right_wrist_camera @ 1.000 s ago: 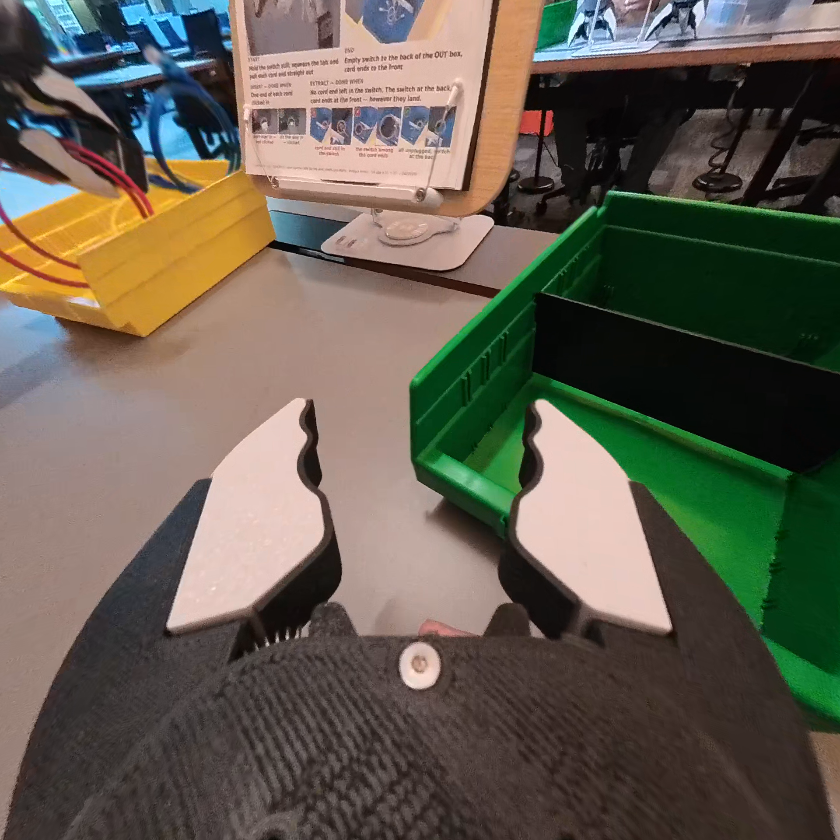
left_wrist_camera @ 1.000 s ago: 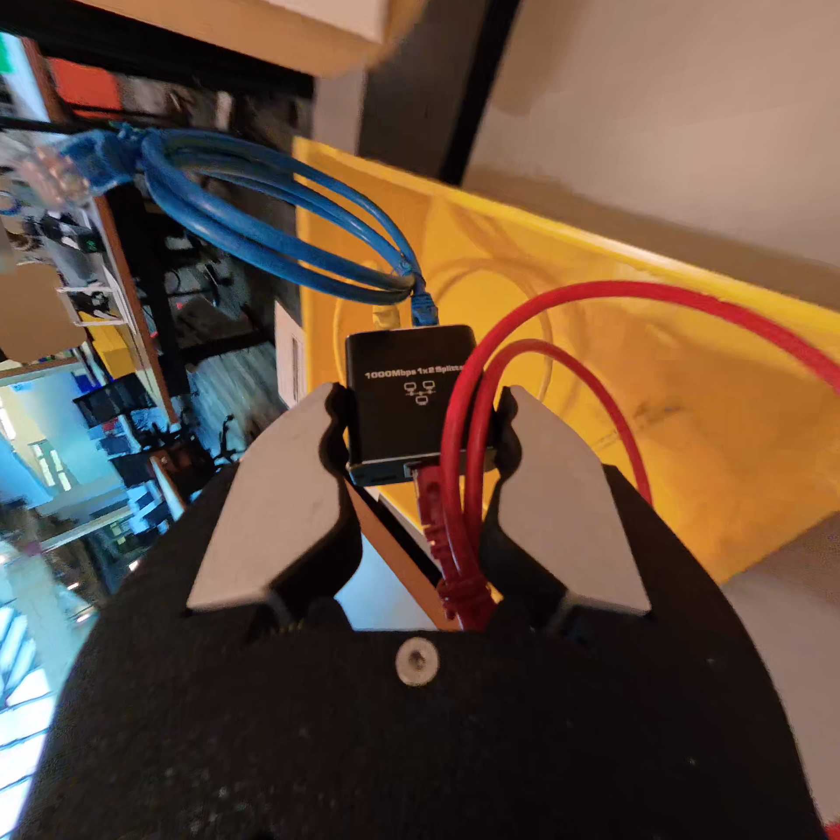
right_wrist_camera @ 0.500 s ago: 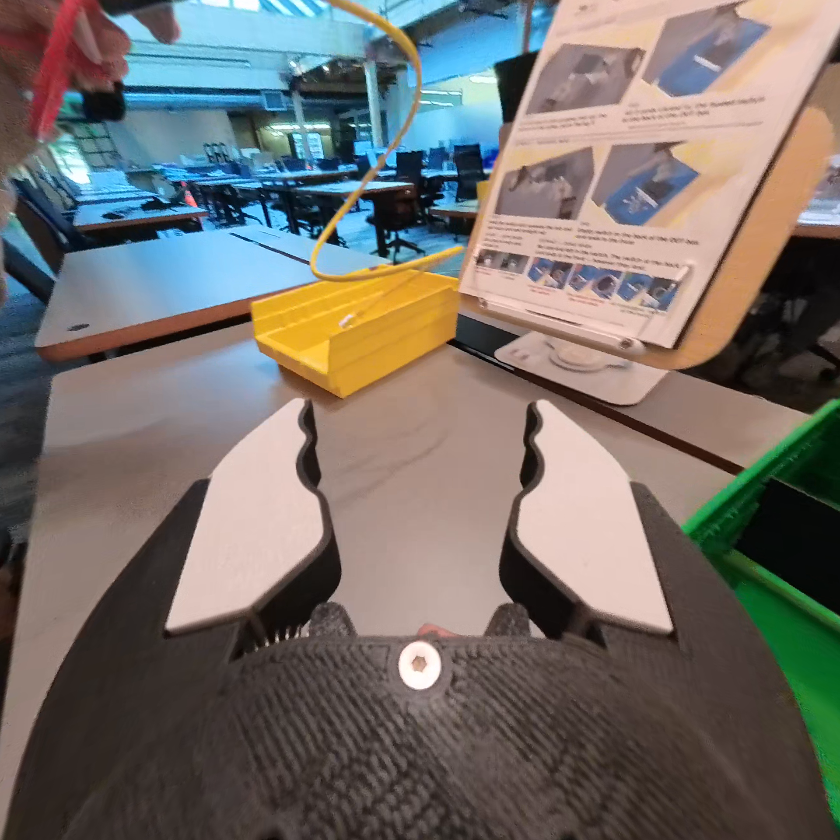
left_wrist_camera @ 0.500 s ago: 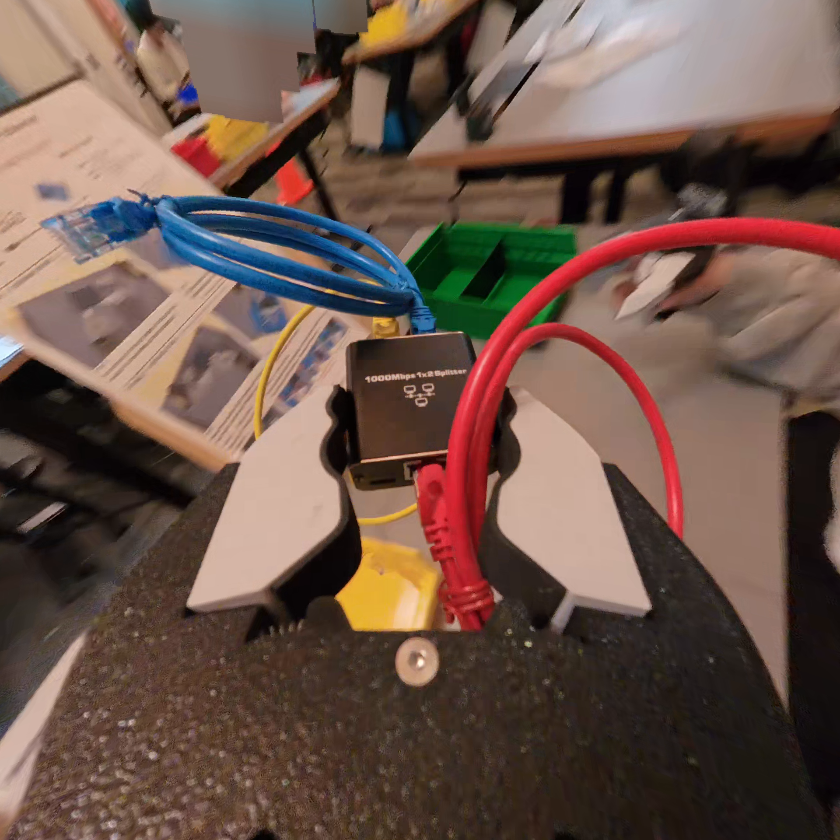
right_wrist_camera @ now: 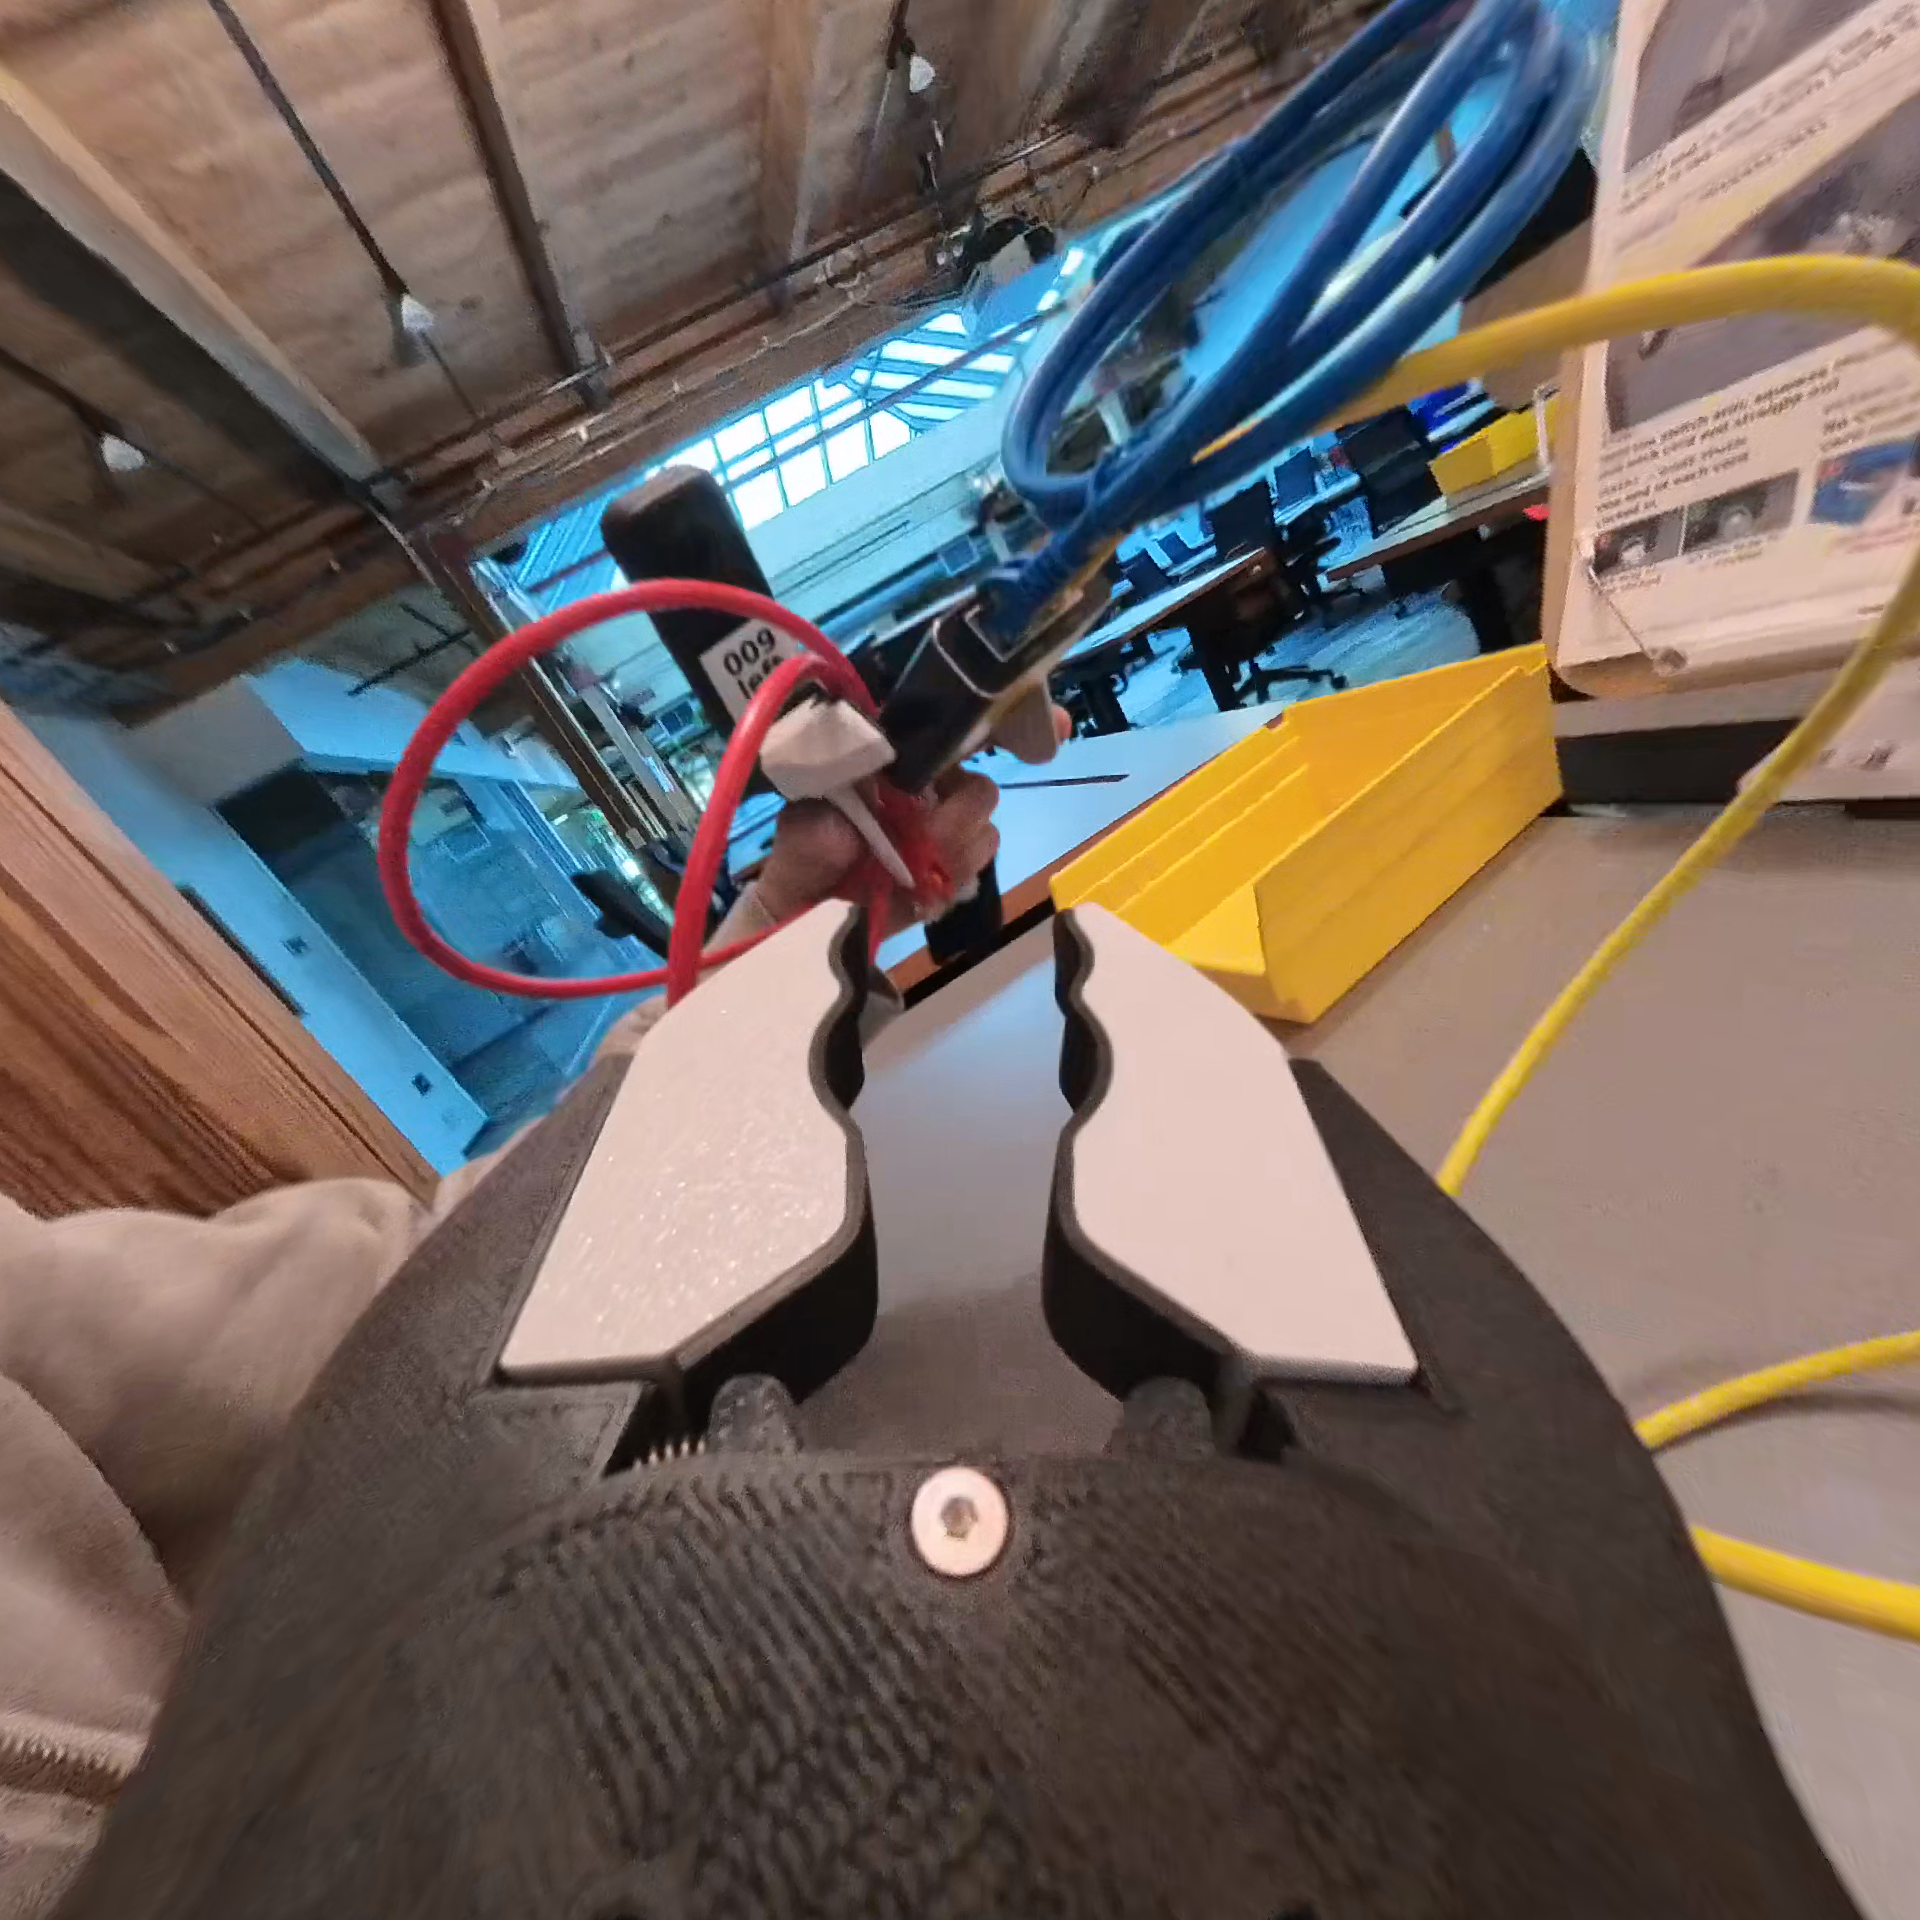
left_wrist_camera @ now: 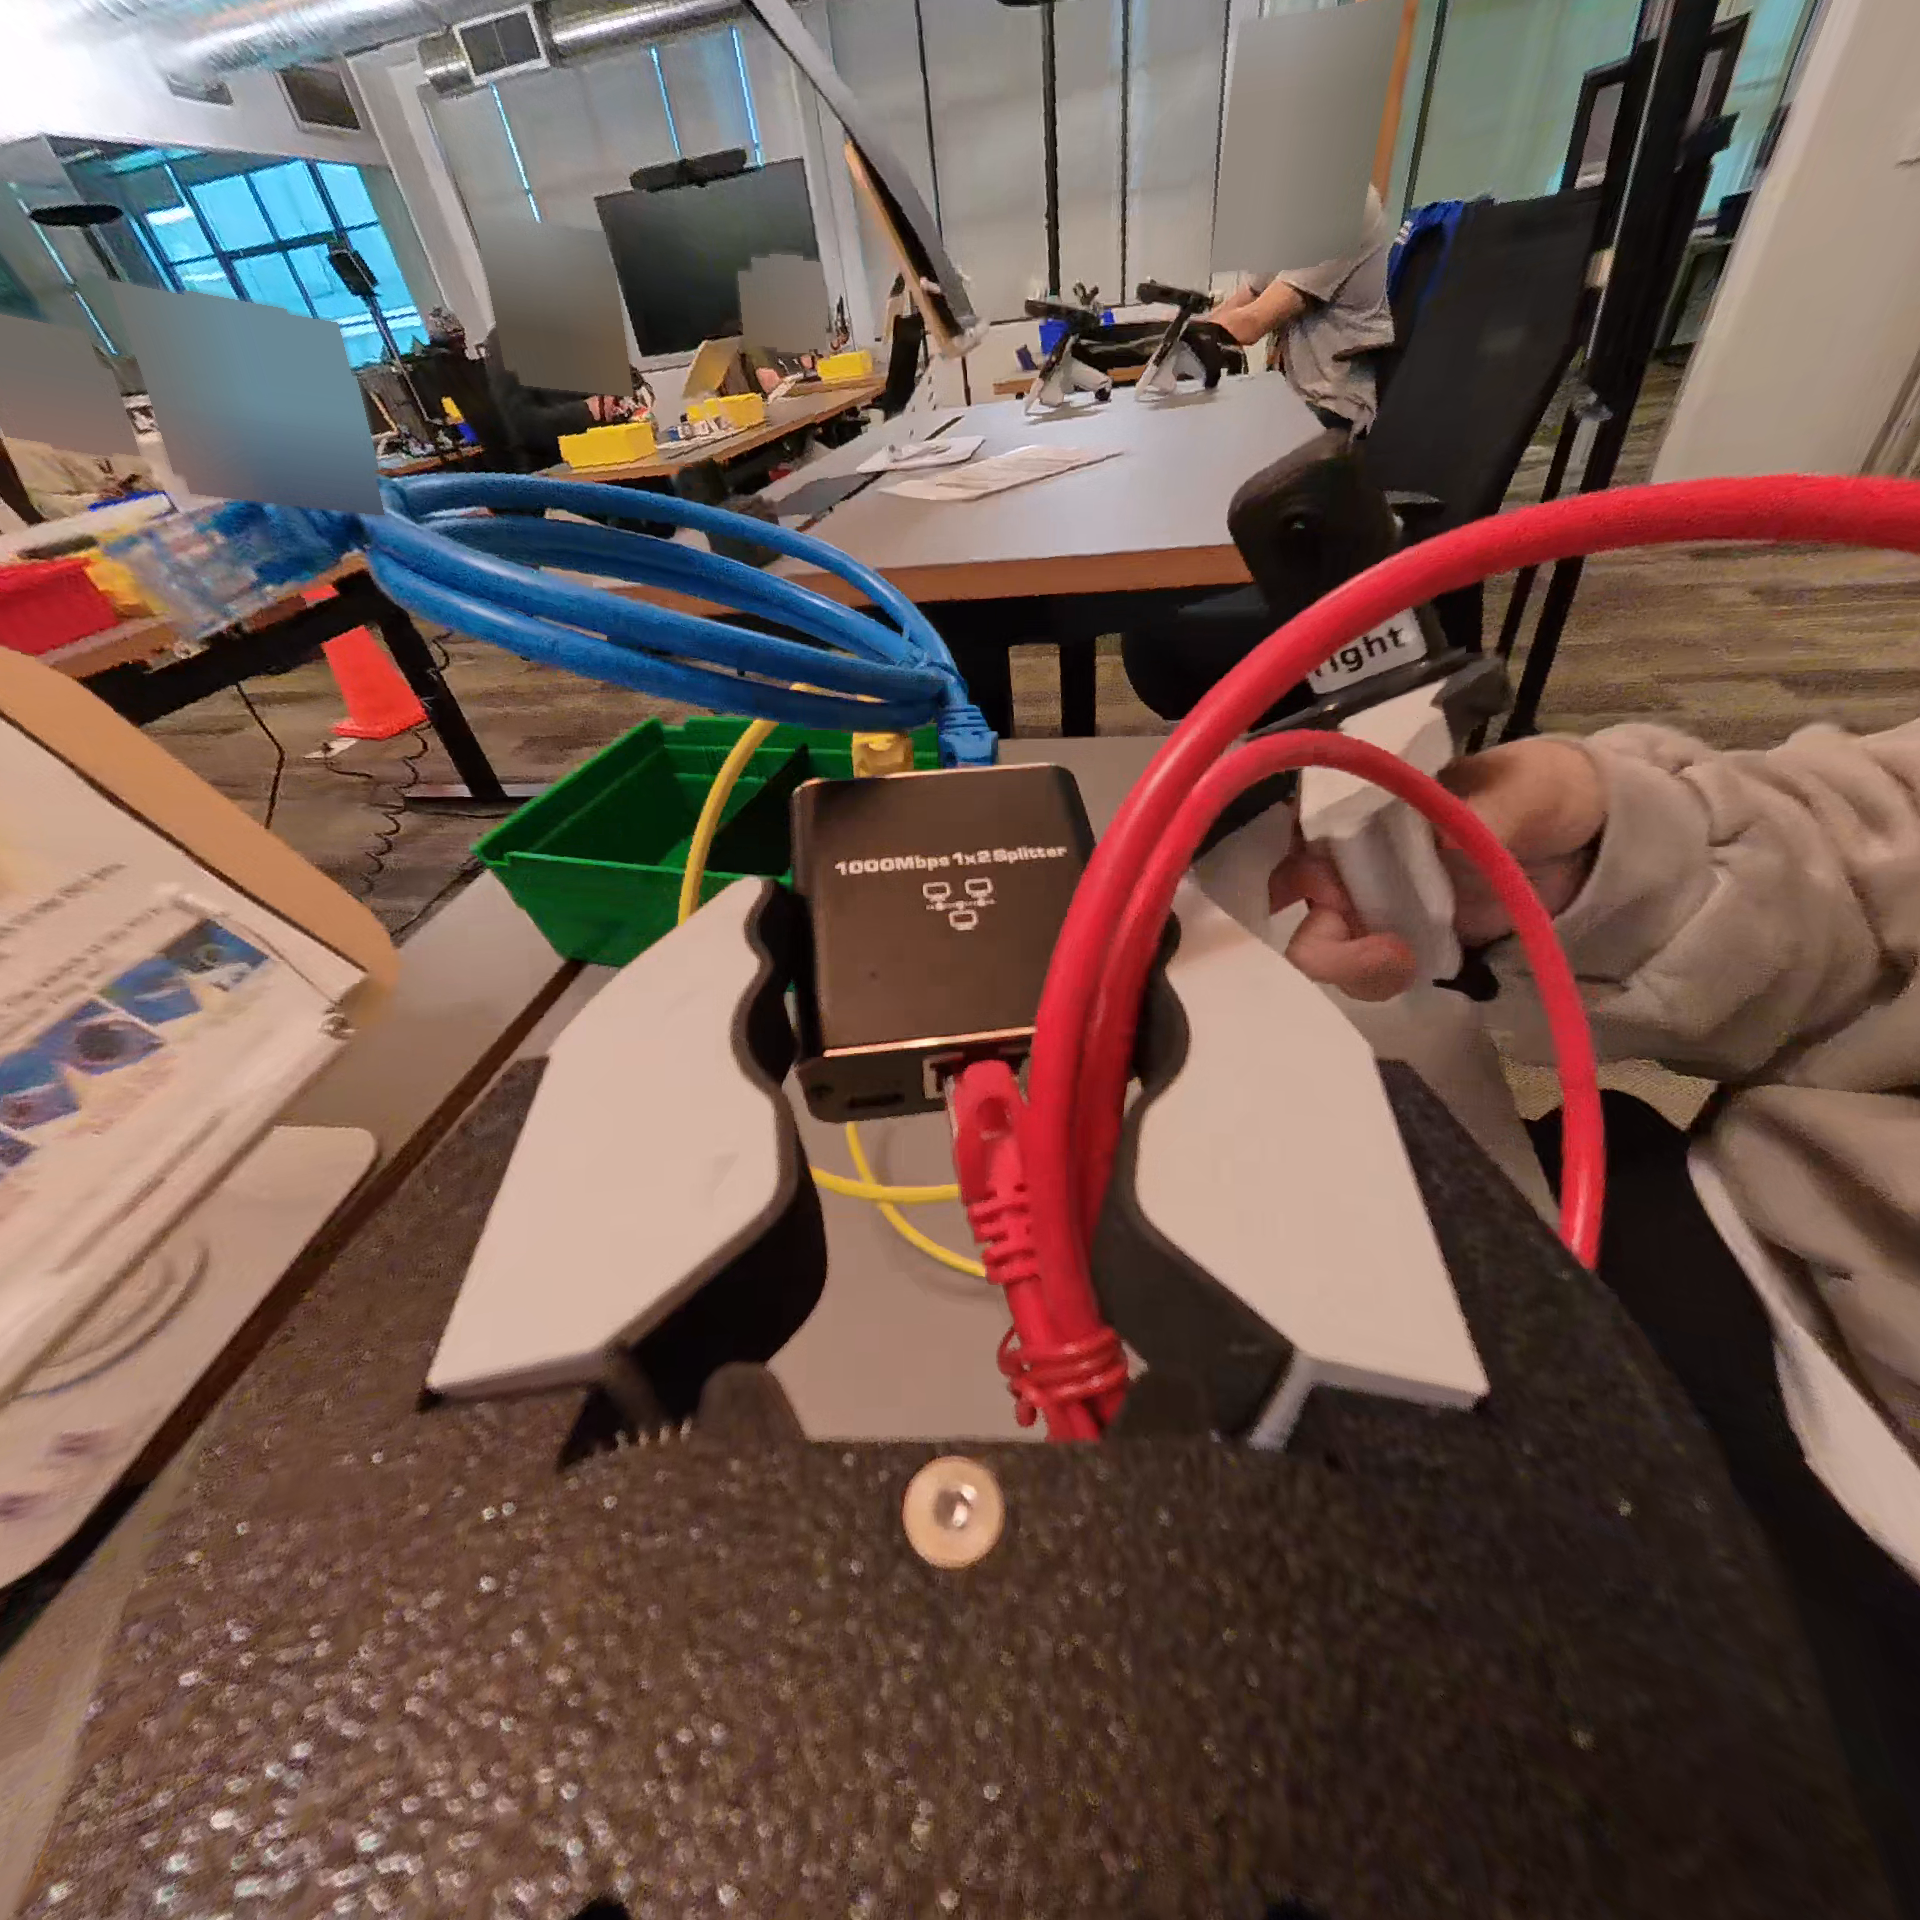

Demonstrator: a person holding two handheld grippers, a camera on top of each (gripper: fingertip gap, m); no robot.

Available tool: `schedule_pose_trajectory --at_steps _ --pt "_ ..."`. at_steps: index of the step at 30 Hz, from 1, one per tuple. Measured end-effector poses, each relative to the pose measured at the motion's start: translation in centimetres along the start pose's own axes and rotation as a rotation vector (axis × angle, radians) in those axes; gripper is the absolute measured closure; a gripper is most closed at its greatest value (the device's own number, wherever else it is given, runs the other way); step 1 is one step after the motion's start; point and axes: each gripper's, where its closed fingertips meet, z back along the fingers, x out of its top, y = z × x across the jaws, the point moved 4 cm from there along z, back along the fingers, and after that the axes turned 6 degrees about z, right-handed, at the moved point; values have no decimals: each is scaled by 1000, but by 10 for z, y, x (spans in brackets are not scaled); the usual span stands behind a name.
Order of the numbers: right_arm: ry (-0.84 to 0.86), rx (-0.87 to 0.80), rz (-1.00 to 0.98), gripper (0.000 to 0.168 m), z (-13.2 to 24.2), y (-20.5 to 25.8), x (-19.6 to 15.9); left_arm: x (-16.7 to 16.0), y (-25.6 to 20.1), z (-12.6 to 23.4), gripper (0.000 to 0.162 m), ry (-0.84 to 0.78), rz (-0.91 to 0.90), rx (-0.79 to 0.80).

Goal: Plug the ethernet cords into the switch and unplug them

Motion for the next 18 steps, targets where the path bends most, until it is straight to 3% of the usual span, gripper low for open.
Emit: schedule_pose_trajectory --at_steps 6,9,16,18 --pt "-57 -107 -161 129 12 -37 -7 -46 -8 -43 98 -7 -65 32" --pt "-34 -150 -188 117 15 -52 -12 -56 -14 -53 99 -37 -108 54" --pt "34 -103 -237 124 2 -57 -36 -86 -28 -60 99 6 -187 94" --pt "36 -80 -245 136 -1 -58 -42 -93 -30 -60 99 13 -204 104"
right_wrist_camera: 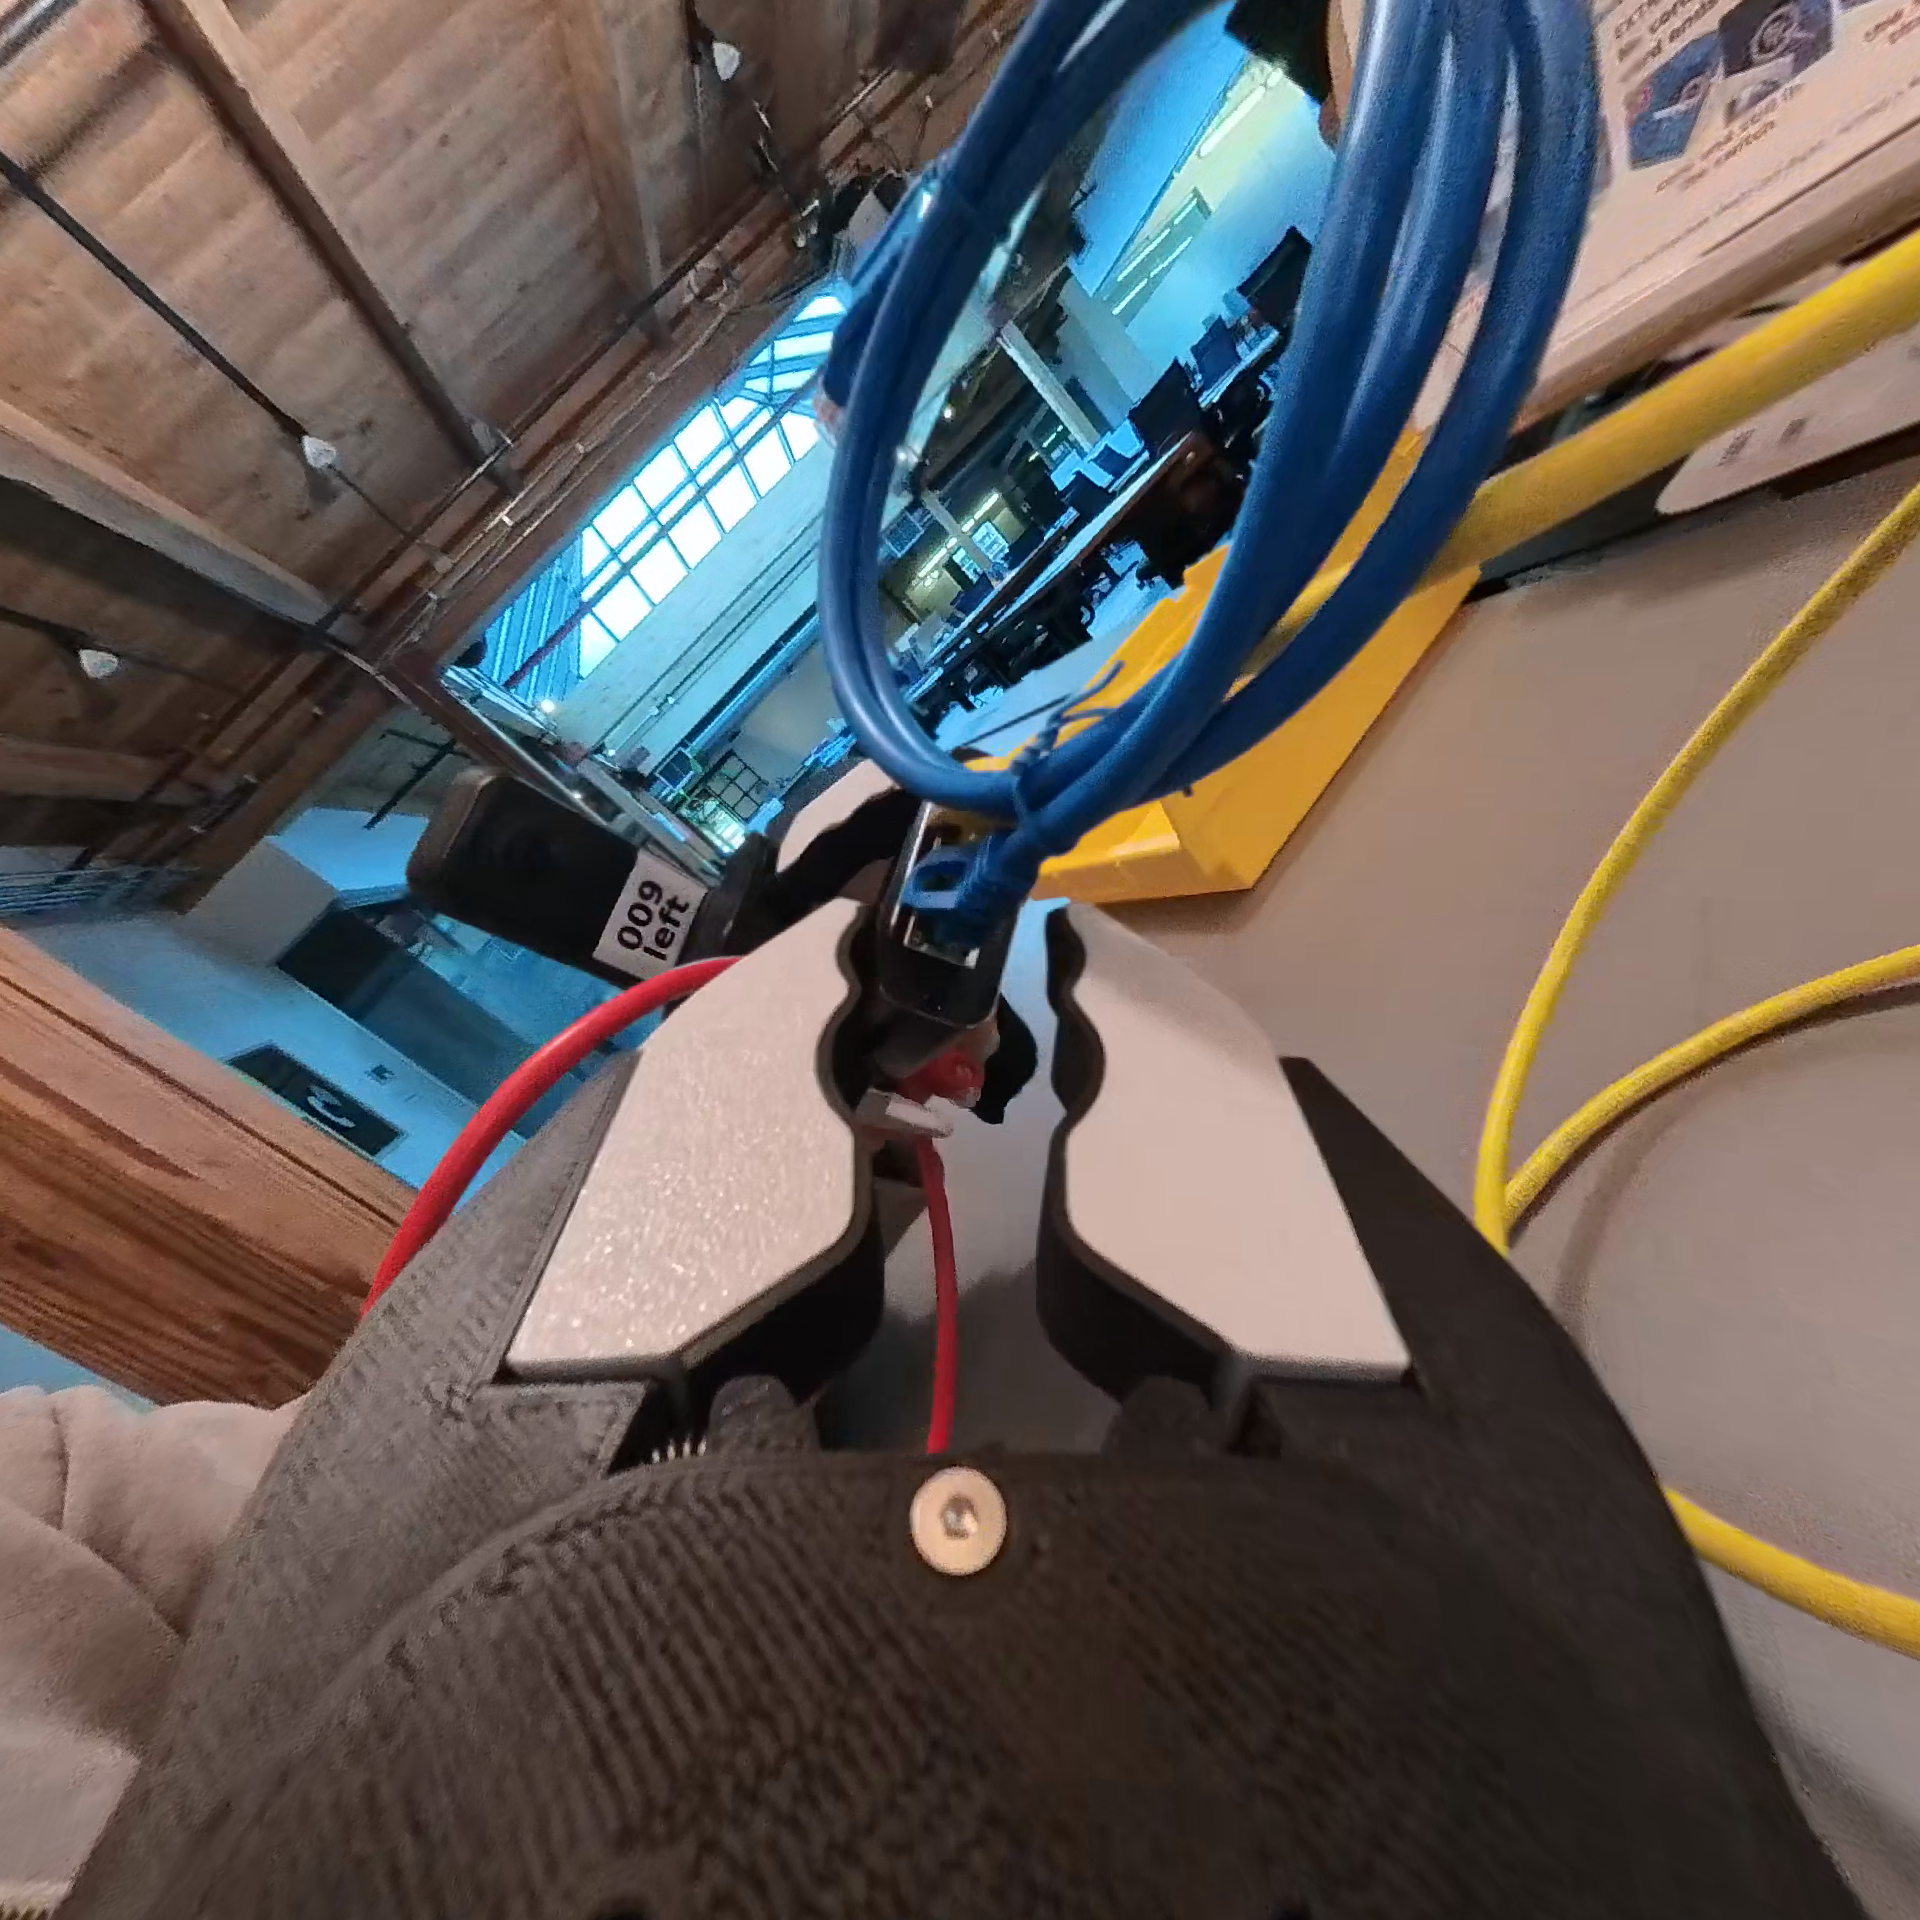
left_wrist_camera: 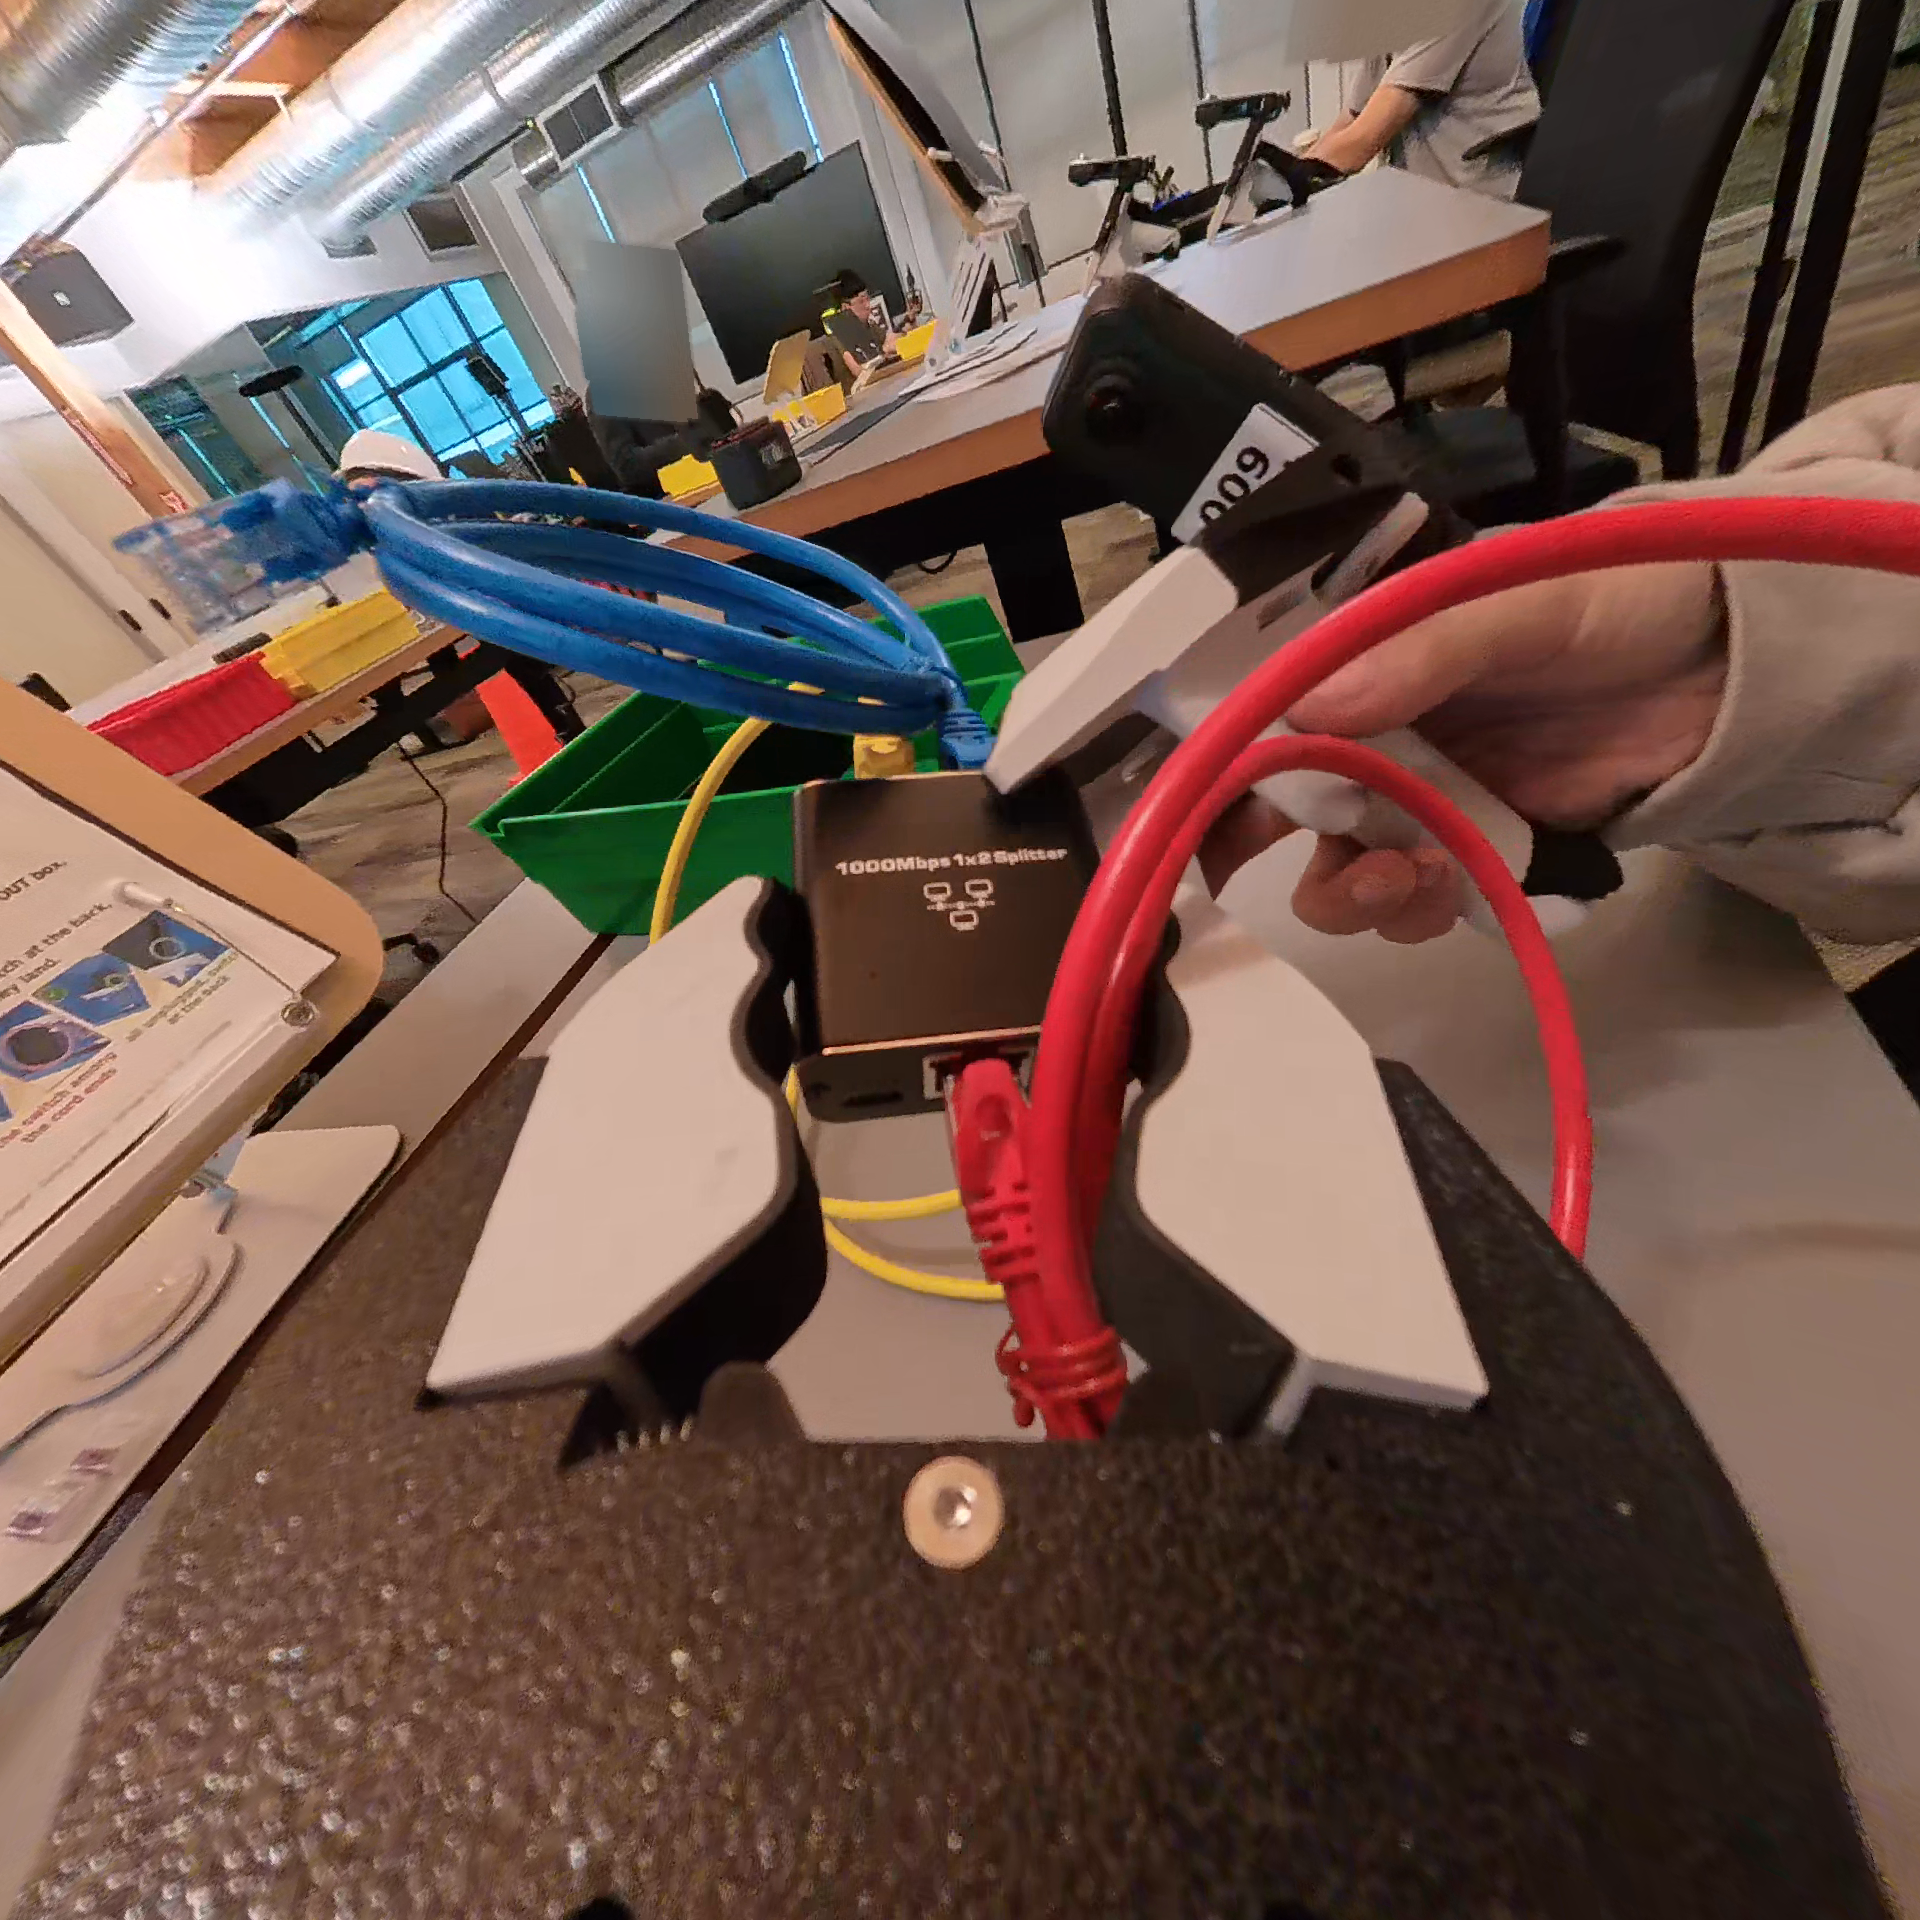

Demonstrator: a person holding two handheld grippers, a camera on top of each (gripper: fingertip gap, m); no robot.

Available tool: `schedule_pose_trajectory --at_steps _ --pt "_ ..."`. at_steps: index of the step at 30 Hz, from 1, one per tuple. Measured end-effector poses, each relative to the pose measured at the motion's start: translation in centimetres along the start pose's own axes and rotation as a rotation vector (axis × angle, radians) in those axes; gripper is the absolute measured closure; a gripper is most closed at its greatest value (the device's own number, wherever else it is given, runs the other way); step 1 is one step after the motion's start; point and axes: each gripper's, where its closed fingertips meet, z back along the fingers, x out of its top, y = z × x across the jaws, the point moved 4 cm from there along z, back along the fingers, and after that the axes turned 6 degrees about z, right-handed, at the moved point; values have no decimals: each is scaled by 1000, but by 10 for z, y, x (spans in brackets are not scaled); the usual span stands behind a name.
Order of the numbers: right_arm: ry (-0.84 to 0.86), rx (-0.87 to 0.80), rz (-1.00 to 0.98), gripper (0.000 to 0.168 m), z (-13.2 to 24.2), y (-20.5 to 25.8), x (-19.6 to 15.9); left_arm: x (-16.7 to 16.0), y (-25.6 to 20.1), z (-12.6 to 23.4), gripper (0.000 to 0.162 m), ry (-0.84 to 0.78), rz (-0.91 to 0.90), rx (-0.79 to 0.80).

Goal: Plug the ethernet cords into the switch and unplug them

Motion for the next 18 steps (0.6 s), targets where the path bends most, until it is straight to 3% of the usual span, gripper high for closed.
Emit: schedule_pose_trajectory --at_steps 1,10,18 --pt "-17 7 -11 143 -1 -1 -1 -3 -1 0 99 4 -6 8" --pt "-135 -63 -78 150 4 -18 1 -18 4 -6 99 3 -14 61" --pt "-99 -59 -124 150 5 -31 -6 -31 3 -11 99 19 -29 106"
